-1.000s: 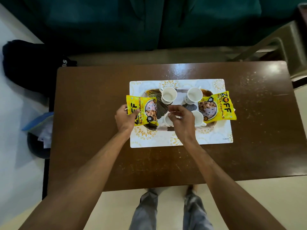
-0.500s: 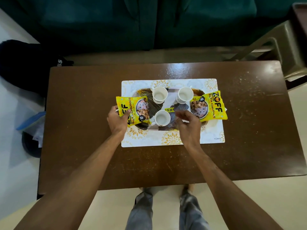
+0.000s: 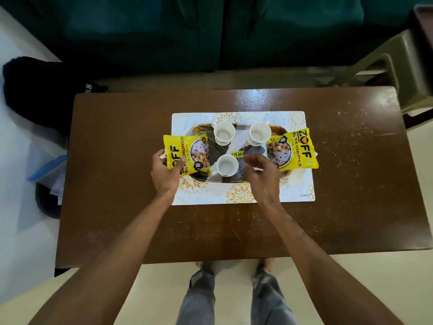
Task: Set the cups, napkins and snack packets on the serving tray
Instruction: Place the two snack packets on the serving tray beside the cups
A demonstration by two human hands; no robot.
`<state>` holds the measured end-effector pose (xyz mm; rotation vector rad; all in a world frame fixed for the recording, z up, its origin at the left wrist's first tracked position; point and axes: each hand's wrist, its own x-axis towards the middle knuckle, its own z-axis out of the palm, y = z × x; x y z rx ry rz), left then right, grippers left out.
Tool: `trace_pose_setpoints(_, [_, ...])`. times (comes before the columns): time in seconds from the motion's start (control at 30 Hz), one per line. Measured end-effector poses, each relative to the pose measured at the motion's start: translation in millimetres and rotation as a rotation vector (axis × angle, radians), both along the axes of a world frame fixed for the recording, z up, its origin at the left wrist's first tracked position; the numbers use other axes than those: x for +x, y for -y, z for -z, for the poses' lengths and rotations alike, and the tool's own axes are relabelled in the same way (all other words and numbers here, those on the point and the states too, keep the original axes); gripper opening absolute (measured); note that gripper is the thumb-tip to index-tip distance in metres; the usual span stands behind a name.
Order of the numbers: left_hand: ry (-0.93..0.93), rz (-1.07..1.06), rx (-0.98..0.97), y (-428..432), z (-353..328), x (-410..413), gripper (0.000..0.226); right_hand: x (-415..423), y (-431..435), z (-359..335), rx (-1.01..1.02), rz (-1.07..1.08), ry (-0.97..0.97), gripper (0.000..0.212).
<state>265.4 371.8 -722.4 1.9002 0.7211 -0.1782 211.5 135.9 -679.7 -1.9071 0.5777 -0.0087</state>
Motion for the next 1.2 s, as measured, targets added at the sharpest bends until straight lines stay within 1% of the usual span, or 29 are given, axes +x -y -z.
trace_pose_setpoints(0.1, [0.023,-0.062,-0.001,-3.1,-1.4,-10.3,0.072,-5.3,0.1,1.1,0.000,-0.007,-0.014,0.013])
trace_pose_setpoints(0.23, [0.052,-0.097,0.008,-0.6,-7.4,-35.4,0.069,-14.7,2.7,3.0,0.005,0.019,-0.026,0.016])
trace_pose_setpoints(0.27, [0.046,-0.102,0.018,0.6,-7.5,-42.3,0.064,-16.9,4.2,2.6,0.005,0.032,-0.024,0.016])
trace_pose_setpoints(0.37, [0.055,-0.155,0.008,7.5,-4.1,-62.3,0.042,-23.7,12.0,1.3,-0.033,0.114,-0.016,0.012])
trace_pose_setpoints(0.4, [0.052,-0.184,-0.019,12.3,-2.9,-68.6,0.036,-25.9,16.2,1.3,-0.061,0.186,-0.027,0.010])
trace_pose_setpoints(0.47, [-0.002,-0.271,-0.079,23.6,1.7,-77.1,0.029,-30.4,28.3,10.6,-0.068,0.399,-0.095,0.004])
trace_pose_setpoints(0.53, [-0.100,-0.376,-0.179,34.6,7.7,-76.9,0.026,-34.0,40.5,26.1,0.005,0.584,-0.225,0.003])
trace_pose_setpoints(0.63, [-0.202,-0.445,-0.378,48.1,15.9,-64.8,0.022,-36.6,53.9,48.8,0.148,0.648,-0.398,0.010])
trace_pose_setpoints(0.7, [-0.196,-0.445,-0.490,56.9,16.9,-54.6,0.017,-33.6,59.2,56.7,0.216,0.654,-0.431,0.012])
trace_pose_setpoints(0.73, [-0.182,-0.443,-0.516,60.5,16.1,-49.7,0.015,-30.5,61.7,59.2,0.240,0.649,-0.424,0.013])
trace_pose_setpoints(0.83, [-0.152,-0.452,-0.501,65.3,19.1,-39.6,0.017,-20.5,66.8,62.2,0.314,0.637,-0.379,0.016])
trace_pose_setpoints(0.93, [-0.123,-0.461,-0.449,64.5,22.9,-38.4,0.017,-15.3,72.8,62.9,0.331,0.662,-0.380,0.016])
trace_pose_setpoints(1.1, [-0.096,-0.432,-0.391,66.9,22.6,-40.4,0.033,-13.7,80.4,60.7,0.333,0.670,-0.376,0.012])
trace_pose_setpoints(1.2, [-0.104,-0.418,-0.375,67.9,20.7,-44.2,0.035,-13.4,81.3,58.6,0.334,0.682,-0.370,0.015])
